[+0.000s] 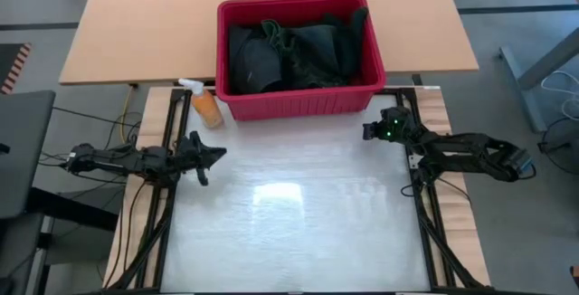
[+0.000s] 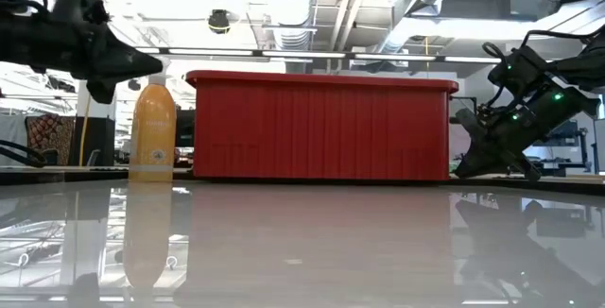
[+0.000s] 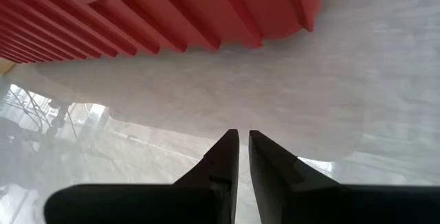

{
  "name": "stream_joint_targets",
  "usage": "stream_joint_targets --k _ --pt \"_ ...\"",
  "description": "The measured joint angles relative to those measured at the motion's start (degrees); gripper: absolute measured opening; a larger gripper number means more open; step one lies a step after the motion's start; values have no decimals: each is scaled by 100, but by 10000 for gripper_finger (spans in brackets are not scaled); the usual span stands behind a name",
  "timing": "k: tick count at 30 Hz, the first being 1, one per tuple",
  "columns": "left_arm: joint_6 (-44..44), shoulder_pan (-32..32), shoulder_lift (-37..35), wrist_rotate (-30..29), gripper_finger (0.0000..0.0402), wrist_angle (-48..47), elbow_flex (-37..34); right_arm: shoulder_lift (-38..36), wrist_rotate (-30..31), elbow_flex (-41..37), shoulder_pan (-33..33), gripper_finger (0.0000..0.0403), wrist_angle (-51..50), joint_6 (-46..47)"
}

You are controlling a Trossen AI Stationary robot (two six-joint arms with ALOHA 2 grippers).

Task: Fold Laundry from Bin
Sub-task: Remove the blue pants from the red bin

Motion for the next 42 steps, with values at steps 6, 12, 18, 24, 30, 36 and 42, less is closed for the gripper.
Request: stream_joint_targets --k 6,12,18,24,30,36,42 --pt "-1779 -1 0 -372 17 66 3 0 0 0 0 64 0 0" --pt "-3058 1 0 -728 17 273 4 0 0 0 0 64 56 2" --pt "-2940 0 0 -750 17 991 3 0 -19 0 0 64 31 2" --pt "-2447 1 179 -741 17 1868 4 -2 -20 0 0 64 372 7" --pt "-2438 10 891 -727 17 2396 29 2 -188 120 1 64 815 1111" --pt "-1962 166 2095 -501 17 2623 761 -5 -1158 1145 740 64 1770 422" --pt "-767 449 3361 -124 17 2435 1966 13 -1523 2916 1591 64 -420 -691"
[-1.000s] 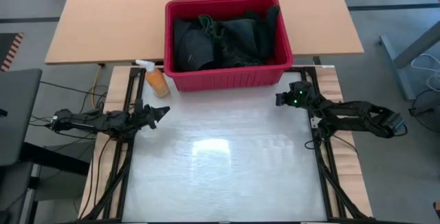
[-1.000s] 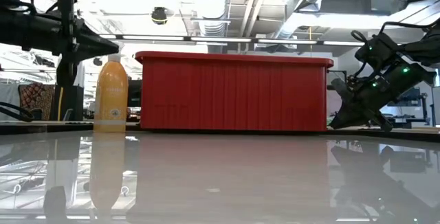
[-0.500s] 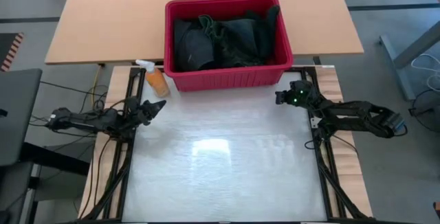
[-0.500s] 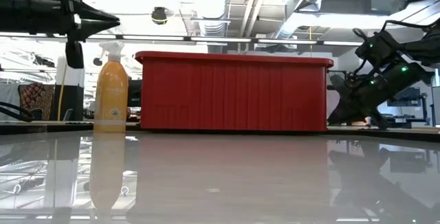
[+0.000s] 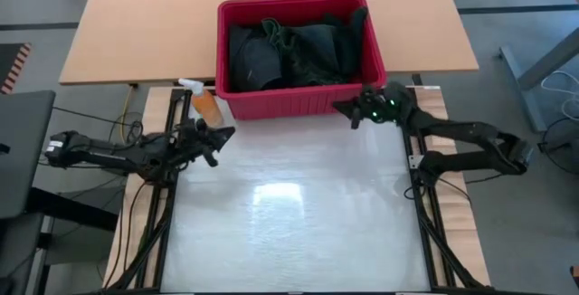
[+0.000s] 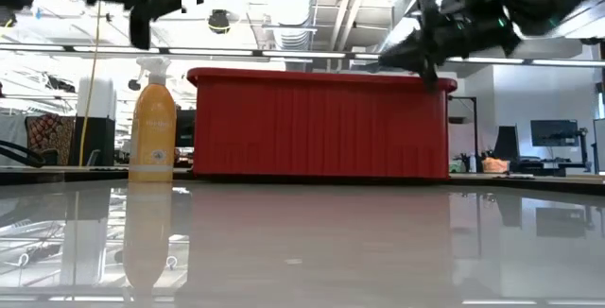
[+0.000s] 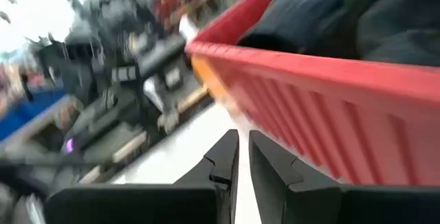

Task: Fold Laundry from Bin
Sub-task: Remove the blue pants from the red bin

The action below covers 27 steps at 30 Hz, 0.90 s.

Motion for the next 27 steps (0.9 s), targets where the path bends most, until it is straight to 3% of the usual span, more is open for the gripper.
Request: stream_joint_targets --k 4,7,16,22,27 --pt "511 161 497 -31 17 -435 746 96 28 1278 358 64 -1524 -1141" --pt "746 352 761 -32 17 -853 1213 318 585 2168 406 64 -2118 -1499" --pt "674 1086 1291 -25 30 -1802 1882 2060 1116 4566 -287 64 -3694 -2416" --pt "617 1409 1547 644 83 -2620 2130 3498 1852 6187 -680 73 -5075 -3458" --pt "746 1445 1647 760 145 -2883 2218 4515 2226 7450 -724 121 -5771 -4271"
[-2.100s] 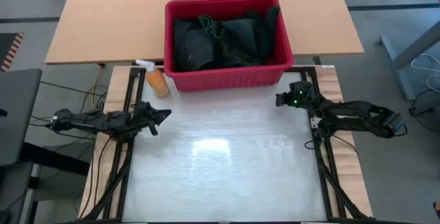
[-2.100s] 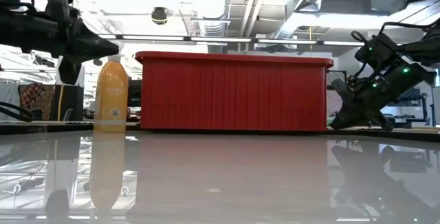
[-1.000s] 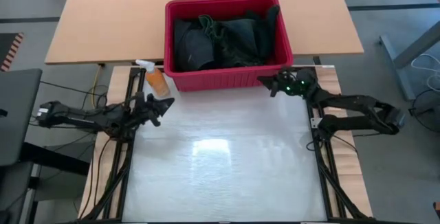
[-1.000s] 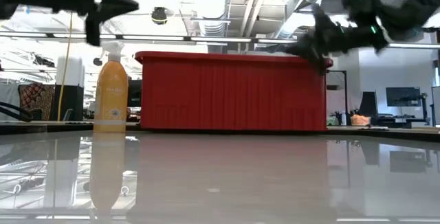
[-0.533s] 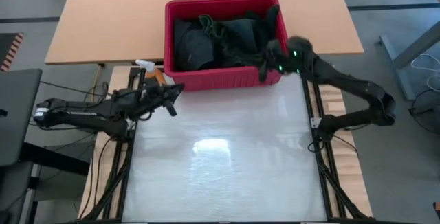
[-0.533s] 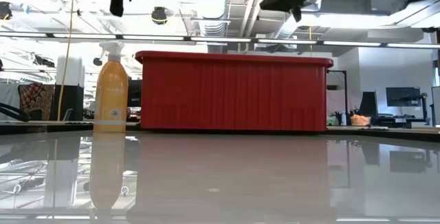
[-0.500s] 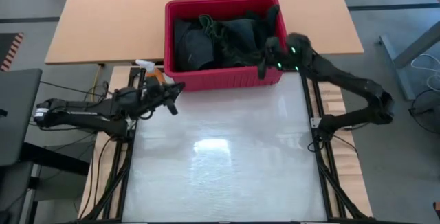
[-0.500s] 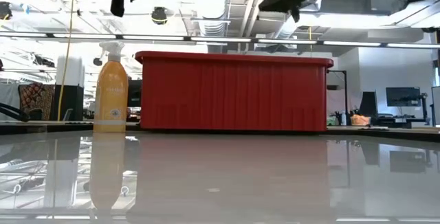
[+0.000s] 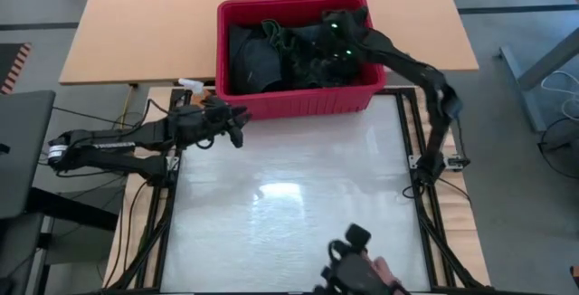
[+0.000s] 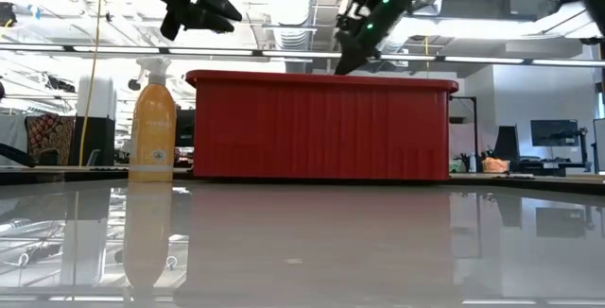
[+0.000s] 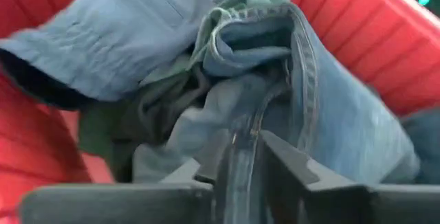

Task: Fold Laundry from Bin
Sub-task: Remove the blue pants from the red bin

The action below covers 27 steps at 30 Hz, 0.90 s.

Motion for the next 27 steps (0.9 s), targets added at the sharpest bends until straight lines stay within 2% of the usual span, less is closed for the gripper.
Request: stream_joint_targets --k 4,8,13,15,17,22,27 --pt "134 2 -4 -21 182 -2 2 663 692 744 -7 176 -122 -371" --pt "130 2 -4 -77 200 -39 2 1107 961 1226 -33 222 -66 -608" --pt "2 0 -4 -83 204 -37 2 1565 1390 1408 -101 238 199 -962" --pt "-45 0 -7 -85 204 -37 2 1648 1462 1411 -141 224 257 -985" --pt "-117 0 -7 -86 204 -34 2 1702 1684 1422 -164 190 320 -983" --pt "-184 -2 -9 -52 204 -34 2 1687 1963 1418 -140 34 329 -988" --pt "-269 -2 -9 -12 204 -34 2 1066 1986 1411 -20 37 481 -989"
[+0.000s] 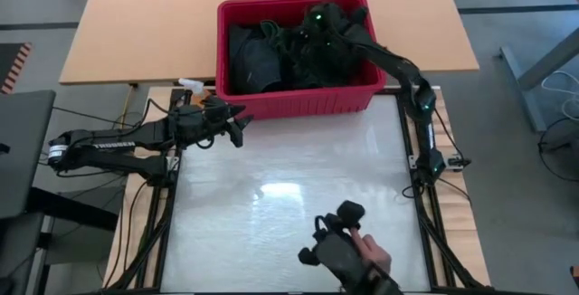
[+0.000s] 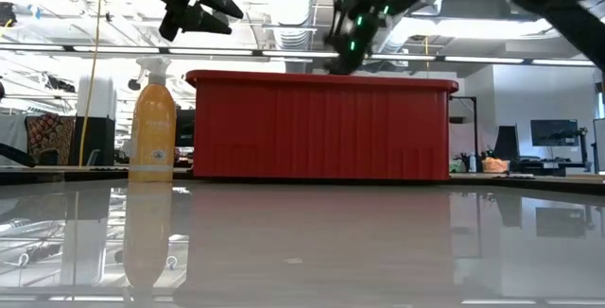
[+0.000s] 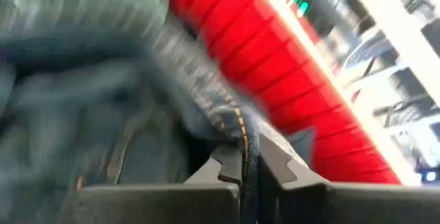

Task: Fold Laundry from Bin
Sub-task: Remove the blue pants from the red bin

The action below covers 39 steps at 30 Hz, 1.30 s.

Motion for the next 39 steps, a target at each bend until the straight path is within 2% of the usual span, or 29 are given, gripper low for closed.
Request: stream_joint_targets --k 9,17,25,30,33,36,39 --pt "-3 0 0 51 204 2 0 -1441 -53 2 508 29 423 203" --pt "49 0 0 533 203 4 0 -2563 -214 7 1328 29 1177 605" --pt "314 -2 0 1248 203 -17 0 -3537 -1160 7 2046 29 2470 1427" --pt "605 -2 0 1534 203 -48 0 -3795 -2172 7 2392 29 3880 2060" --pt "811 -2 0 1552 203 -48 0 -3928 -2509 12 2546 29 4474 2501" --pt "1048 -2 0 1677 203 -46 0 -4054 -2586 15 2705 29 4456 2717" --pt "1181 -2 0 1821 203 -46 0 -4159 -2589 17 2827 29 3789 2872"
